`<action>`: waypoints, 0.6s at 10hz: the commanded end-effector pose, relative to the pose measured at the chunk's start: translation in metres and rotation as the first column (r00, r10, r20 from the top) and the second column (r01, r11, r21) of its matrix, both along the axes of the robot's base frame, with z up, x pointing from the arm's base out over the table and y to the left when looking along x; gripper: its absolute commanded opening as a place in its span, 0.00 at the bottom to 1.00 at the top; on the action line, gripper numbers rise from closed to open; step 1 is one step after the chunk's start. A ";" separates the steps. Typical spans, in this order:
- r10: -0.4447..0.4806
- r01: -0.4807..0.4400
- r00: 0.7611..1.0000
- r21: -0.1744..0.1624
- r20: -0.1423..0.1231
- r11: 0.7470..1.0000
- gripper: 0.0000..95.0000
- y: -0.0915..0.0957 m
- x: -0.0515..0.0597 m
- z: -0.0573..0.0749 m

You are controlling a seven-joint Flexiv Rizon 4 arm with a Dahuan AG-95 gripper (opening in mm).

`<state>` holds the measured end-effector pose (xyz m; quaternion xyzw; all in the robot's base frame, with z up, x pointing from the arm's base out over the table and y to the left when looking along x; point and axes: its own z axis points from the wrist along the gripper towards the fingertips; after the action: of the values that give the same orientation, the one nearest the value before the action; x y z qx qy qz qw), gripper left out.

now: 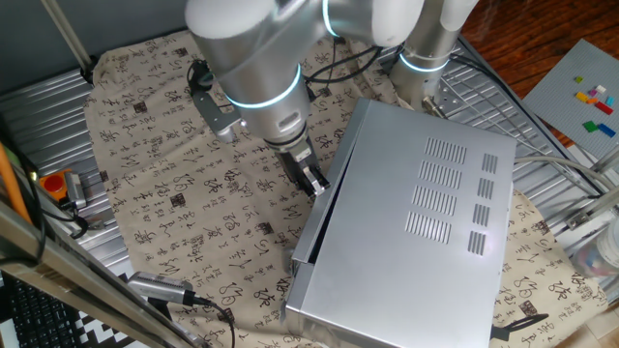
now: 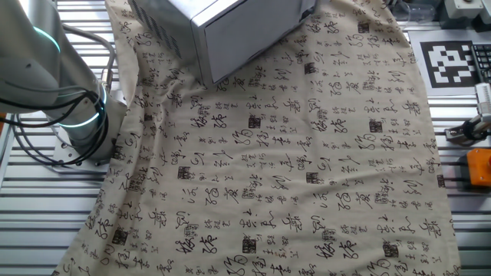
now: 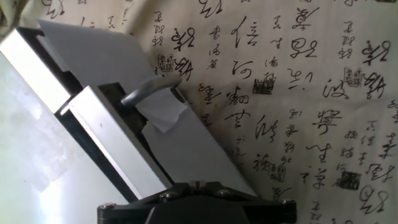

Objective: Close the microwave door

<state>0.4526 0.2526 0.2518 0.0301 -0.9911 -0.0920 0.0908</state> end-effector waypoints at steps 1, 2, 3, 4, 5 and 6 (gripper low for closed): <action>-0.060 0.059 0.998 -0.016 -0.013 0.998 0.00 0.013 -0.004 0.003; -0.065 0.065 0.998 -0.018 -0.014 0.998 0.00 0.014 -0.004 0.003; -0.075 0.074 0.997 -0.012 -0.017 0.997 0.00 0.015 -0.005 0.004; -0.056 0.056 0.998 -0.028 -0.009 0.998 0.00 0.015 -0.004 0.003; 0.003 -0.002 1.000 -0.063 0.010 0.998 0.00 0.012 -0.002 0.001; 0.079 -0.076 0.997 -0.105 0.022 0.992 0.00 0.003 0.001 -0.001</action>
<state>0.4533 0.2560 0.2503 0.0001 -0.9931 -0.0756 0.0902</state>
